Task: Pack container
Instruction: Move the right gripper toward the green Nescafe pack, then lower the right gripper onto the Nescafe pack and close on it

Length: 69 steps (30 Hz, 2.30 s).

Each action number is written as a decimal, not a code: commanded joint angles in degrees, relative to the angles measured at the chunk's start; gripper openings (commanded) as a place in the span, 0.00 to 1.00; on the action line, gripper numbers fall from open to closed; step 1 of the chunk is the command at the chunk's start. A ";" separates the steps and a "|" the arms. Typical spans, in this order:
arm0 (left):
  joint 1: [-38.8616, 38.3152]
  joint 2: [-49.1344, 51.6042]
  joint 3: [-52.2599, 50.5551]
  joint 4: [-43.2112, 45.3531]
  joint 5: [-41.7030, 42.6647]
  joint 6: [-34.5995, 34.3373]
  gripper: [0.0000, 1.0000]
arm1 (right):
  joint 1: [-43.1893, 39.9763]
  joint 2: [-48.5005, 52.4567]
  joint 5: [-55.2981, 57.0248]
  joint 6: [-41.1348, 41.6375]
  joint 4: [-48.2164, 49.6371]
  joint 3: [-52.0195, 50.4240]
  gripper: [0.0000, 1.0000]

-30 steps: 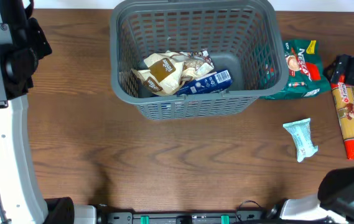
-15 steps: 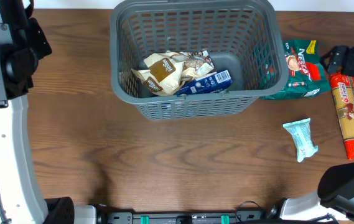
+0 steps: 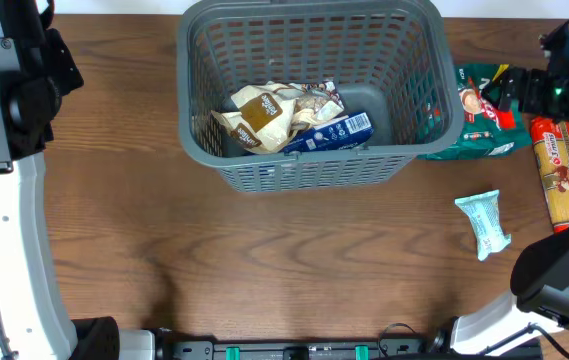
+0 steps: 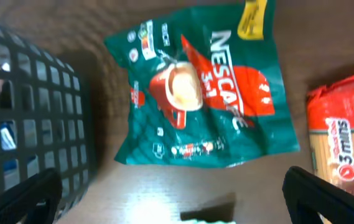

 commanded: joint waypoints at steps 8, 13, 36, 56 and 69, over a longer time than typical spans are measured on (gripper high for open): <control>0.24 0.02 -0.17 -0.15 -0.68 -0.90 0.99 | 2.80 -0.42 8.55 -0.61 1.01 1.42 0.99; 0.24 0.02 -0.17 -0.15 -0.68 -0.90 0.99 | 5.49 1.16 13.31 -3.85 1.14 1.44 0.99; 0.24 0.02 -0.17 -0.15 -0.68 -0.90 0.99 | 7.23 14.88 10.43 -3.76 6.91 1.44 0.99; 0.24 0.02 -0.17 -0.15 -0.68 -0.90 0.99 | 8.04 20.04 9.99 -3.45 9.03 1.42 0.99; 0.24 0.02 -0.17 -0.15 -0.68 -0.90 0.99 | 8.85 28.46 10.01 -0.31 9.25 1.38 0.99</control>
